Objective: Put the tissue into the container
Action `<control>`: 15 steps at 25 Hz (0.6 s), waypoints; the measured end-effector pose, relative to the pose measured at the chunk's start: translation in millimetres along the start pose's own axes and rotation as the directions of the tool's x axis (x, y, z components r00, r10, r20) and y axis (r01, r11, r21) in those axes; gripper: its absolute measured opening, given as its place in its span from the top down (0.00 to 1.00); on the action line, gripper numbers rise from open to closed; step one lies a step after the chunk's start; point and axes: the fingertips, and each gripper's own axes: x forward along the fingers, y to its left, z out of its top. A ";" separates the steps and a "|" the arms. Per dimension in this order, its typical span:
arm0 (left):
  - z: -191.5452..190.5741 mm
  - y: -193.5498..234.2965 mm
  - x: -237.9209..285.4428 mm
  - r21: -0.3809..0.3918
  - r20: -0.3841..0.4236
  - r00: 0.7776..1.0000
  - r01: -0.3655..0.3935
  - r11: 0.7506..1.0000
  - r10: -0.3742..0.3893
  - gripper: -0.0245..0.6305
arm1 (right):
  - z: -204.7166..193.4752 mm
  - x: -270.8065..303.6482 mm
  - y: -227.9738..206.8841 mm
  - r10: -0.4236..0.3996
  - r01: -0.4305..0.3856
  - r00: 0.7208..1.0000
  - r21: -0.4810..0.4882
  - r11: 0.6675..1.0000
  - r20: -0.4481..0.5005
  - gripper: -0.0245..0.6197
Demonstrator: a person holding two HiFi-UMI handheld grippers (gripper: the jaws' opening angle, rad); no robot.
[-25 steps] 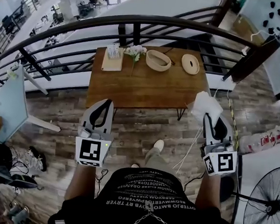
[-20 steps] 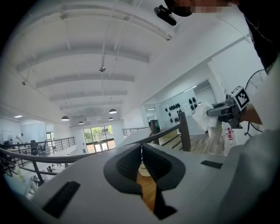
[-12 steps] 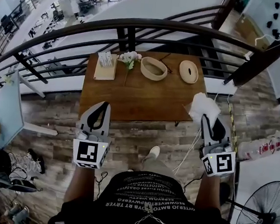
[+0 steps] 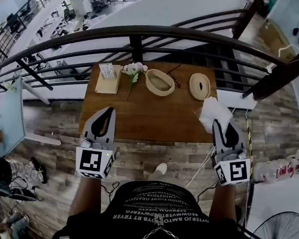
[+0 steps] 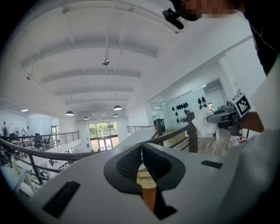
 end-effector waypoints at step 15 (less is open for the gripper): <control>23.3 -40.7 51.2 0.002 0.025 0.999 0.025 1.000 -0.025 0.92 | -19.4 15.4 -57.6 0.018 -0.019 1.000 0.040 0.999 0.019 0.79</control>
